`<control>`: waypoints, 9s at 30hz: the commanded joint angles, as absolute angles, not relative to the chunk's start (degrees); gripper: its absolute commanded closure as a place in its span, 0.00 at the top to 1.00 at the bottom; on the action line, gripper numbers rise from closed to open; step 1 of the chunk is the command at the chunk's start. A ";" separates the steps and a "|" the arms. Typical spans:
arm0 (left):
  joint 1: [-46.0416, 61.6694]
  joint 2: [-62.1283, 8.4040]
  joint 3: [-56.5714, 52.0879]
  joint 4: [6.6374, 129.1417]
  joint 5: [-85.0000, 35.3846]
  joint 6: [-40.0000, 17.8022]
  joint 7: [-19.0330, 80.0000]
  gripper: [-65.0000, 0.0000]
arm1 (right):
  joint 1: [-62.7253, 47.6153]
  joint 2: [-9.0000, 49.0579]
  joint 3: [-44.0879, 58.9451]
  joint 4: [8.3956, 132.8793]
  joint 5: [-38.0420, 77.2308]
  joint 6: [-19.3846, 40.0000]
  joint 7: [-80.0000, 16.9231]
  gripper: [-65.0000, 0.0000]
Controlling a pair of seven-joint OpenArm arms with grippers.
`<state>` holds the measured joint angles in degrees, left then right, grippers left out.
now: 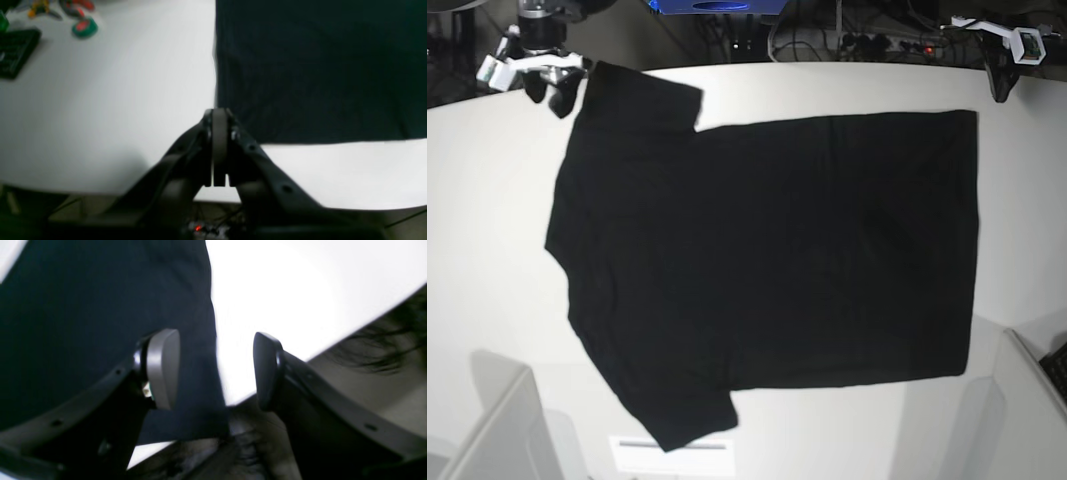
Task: Fold the T-shirt properly
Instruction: 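Move both grippers down to the shirt's shoulder corners and grasp them, then lift the shoulder corners with both grippers and pull them apart, then lower the shirt with both grippers and release the shoulder corners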
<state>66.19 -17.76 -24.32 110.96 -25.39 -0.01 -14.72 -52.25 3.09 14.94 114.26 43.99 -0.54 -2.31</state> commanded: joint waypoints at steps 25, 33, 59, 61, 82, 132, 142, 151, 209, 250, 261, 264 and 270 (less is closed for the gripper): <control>61.41 -19.65 -29.58 110.46 -48.31 -14.73 -0.66 0.70 | -39.96 16.75 12.88 95.96 67.82 -0.04 -10.86 0.52; 49.54 -14.99 -47.43 104.13 -58.15 -24.92 26.86 0.70 | -40.75 16.84 6.73 95.60 67.65 0.13 -10.95 0.52; 30.73 -7.78 -51.56 91.03 -44.35 -32.48 41.36 0.70 | -40.57 12.44 5.14 95.08 56.84 0.13 -11.91 0.00; 29.76 -7.78 -51.56 89.89 -44.35 -32.31 41.36 0.70 | -40.40 12.44 5.49 95.08 56.84 0.13 -13.49 0.00; 24.57 -7.60 -45.93 84.26 -44.26 -29.05 46.55 0.70 | -39.87 12.26 5.58 95.08 56.84 0.13 -14.02 0.00; 37.58 -9.98 -46.02 100.70 -44.62 -29.23 46.37 0.00 | -51.65 12.09 9.80 112.13 56.48 0.13 -13.49 0.00; 37.67 -9.71 -46.02 107.30 -44.70 -29.23 46.37 0.00 | -48.04 12.44 9.54 114.24 56.48 -0.13 -13.85 0.00; 34.24 -6.55 -46.02 108.53 -44.79 -28.97 46.73 0.00 | -43.91 12.53 9.98 114.07 56.48 -0.31 -13.93 0.00; 17.10 -2.15 -49.36 107.12 -44.53 -11.82 46.73 0.00 | -7.25 10.42 16.84 93.67 56.48 -2.95 -40.92 0.00; 6.90 -3.30 -47.08 98.15 -38.90 -7.52 46.73 0.00 | 4.35 10.42 10.07 83.21 50.07 -4.62 -40.57 0.00; 6.64 -3.38 -47.69 94.55 -38.73 -7.52 46.73 0.00 | 4.62 10.33 8.66 82.59 50.07 -4.79 -40.40 0.00; 6.73 -3.38 -47.69 94.02 -38.73 -7.52 46.64 0.00 | 4.44 10.33 8.66 82.59 50.07 -4.79 -40.57 0.00; 6.90 -3.38 -47.69 94.55 -38.73 -7.52 46.46 0.35 | 4.00 10.33 8.75 82.68 50.33 -4.79 -40.66 0.09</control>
